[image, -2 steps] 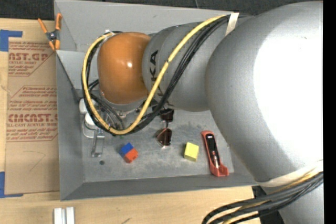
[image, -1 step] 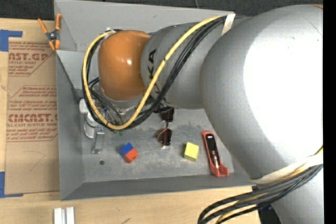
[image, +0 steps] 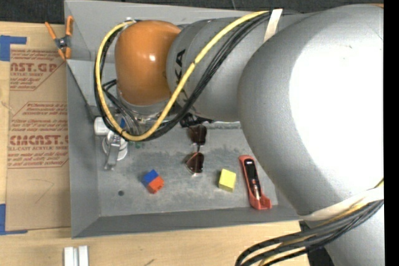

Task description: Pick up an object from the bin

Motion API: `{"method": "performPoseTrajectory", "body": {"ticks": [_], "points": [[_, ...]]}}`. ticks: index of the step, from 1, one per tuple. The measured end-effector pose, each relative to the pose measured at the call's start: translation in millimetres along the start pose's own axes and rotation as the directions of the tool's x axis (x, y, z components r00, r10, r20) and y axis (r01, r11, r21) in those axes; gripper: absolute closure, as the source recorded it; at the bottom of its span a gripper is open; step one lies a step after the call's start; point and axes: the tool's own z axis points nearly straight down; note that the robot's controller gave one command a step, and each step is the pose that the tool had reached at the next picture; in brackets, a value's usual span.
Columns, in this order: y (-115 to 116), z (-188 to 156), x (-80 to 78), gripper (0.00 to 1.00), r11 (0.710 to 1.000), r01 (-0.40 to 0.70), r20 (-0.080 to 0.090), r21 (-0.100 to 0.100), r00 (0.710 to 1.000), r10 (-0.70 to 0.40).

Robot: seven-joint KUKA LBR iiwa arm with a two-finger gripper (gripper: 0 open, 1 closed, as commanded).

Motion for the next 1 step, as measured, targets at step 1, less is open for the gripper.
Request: {"method": "performPoseTrajectory", "body": {"ticks": [1], "points": [[-2.4,53.8,-4.2,0.00,1.000,-0.016,0.002,-0.002,1.000,0.016]]}}
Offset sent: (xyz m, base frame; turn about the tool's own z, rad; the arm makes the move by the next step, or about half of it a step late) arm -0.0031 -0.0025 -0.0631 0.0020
